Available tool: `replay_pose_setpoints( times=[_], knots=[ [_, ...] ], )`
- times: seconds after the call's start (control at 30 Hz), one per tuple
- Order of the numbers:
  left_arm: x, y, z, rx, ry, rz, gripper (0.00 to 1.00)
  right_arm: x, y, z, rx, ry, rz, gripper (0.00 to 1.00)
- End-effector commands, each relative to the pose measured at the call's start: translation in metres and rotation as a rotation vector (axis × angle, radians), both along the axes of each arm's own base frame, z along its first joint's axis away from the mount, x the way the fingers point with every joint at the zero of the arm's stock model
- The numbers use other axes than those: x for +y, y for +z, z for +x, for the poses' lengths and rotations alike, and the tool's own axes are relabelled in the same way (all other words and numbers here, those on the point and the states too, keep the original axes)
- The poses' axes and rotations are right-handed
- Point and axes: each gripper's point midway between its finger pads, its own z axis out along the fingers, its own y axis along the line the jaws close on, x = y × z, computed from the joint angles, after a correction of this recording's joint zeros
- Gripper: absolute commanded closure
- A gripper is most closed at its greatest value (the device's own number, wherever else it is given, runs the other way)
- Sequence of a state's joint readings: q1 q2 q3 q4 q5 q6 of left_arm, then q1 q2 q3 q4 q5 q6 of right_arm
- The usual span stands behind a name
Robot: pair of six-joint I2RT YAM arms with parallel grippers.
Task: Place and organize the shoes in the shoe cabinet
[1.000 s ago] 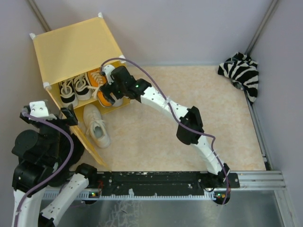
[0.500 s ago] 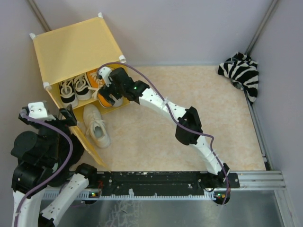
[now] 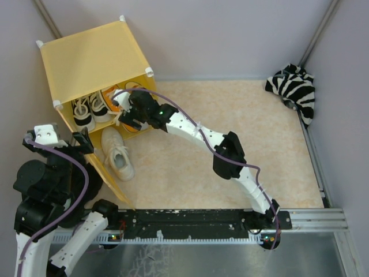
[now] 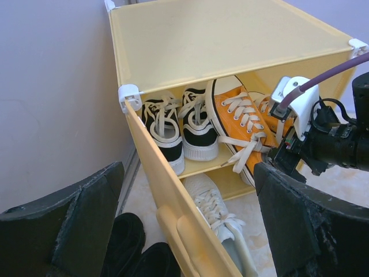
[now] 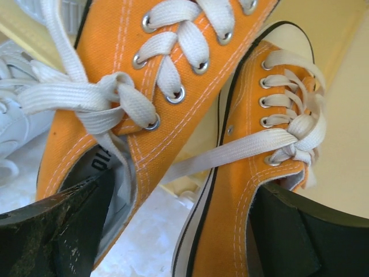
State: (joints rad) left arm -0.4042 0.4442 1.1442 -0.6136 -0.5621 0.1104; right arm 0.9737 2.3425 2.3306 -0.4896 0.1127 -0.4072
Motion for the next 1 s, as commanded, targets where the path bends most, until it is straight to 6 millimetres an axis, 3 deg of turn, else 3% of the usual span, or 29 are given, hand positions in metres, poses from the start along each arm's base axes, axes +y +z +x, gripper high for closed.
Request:
replay_pose_setpoints(
  times=[0.0, 0.23, 0.4, 0.57, 0.73, 0.97],
  knots=[
    [0.001, 0.003, 0.001, -0.009, 0.005, 0.008, 0.01, -0.008, 0.085, 0.014, -0.221, -0.062, 0.106, 0.08],
    [0.002, 0.005, 0.001, -0.013, 0.01, 0.015, 0.01, -0.006, 0.128, 0.016, -0.294, -0.069, 0.209, 0.04],
    [0.001, 0.004, 0.001, -0.009, 0.005, 0.014, 0.01, 0.0, 0.126, 0.006, -0.269, 0.004, 0.189, 0.03],
    [0.001, 0.002, 0.001, -0.006, 0.004, 0.013, 0.01, -0.001, 0.117, -0.014, -0.225, 0.062, 0.16, 0.03],
    [-0.002, -0.001, 0.002, 0.001, -0.01, 0.007, 0.01, -0.012, 0.13, -0.036, -0.216, 0.074, 0.227, 0.03],
    [-0.002, 0.002, 0.002, -0.003, -0.011, 0.007, 0.01, -0.035, 0.171, -0.072, -0.171, 0.104, 0.368, 0.03]
  ],
)
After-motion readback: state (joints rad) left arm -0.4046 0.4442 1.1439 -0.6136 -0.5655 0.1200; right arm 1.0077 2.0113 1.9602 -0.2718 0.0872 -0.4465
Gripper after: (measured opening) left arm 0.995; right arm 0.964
